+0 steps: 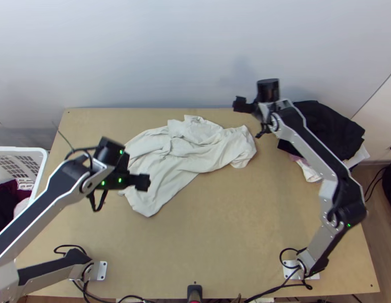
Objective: Fold the t-shirt
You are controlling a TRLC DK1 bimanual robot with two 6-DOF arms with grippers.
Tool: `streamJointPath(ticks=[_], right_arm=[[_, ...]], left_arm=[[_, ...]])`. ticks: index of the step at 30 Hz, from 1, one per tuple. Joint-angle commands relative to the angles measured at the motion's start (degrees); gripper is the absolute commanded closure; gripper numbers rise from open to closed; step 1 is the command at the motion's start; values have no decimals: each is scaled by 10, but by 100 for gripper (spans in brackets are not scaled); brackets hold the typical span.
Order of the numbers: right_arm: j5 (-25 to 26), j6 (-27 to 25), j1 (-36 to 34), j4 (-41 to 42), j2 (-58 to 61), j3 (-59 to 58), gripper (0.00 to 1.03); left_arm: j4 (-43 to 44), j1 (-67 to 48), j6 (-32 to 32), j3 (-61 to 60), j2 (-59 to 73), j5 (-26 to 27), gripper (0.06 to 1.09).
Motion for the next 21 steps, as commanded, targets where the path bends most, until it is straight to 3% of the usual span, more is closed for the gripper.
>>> streamJointPath(ticks=[1, 5, 11, 16, 21], right_arm=[[-2, -1, -39, -7, -85, -62, 4], [-15, -12, -42, -32, -144, -124, 4], [-38, -21, -31, -54, -187, -209, 5], [-68, 23, -44, -52, -185, -238, 5], [-73, 18, -31, -84, -166, -239, 5]], left_arm=[[4, -22, 1, -99, -54, -31, 11], [26, -31, 1, -156, -57, -62, 11], [58, -36, -10, -215, -46, -62, 11], [97, -37, -16, -249, -32, -61, 11], [139, -46, -33, -247, -3, -61, 19]])
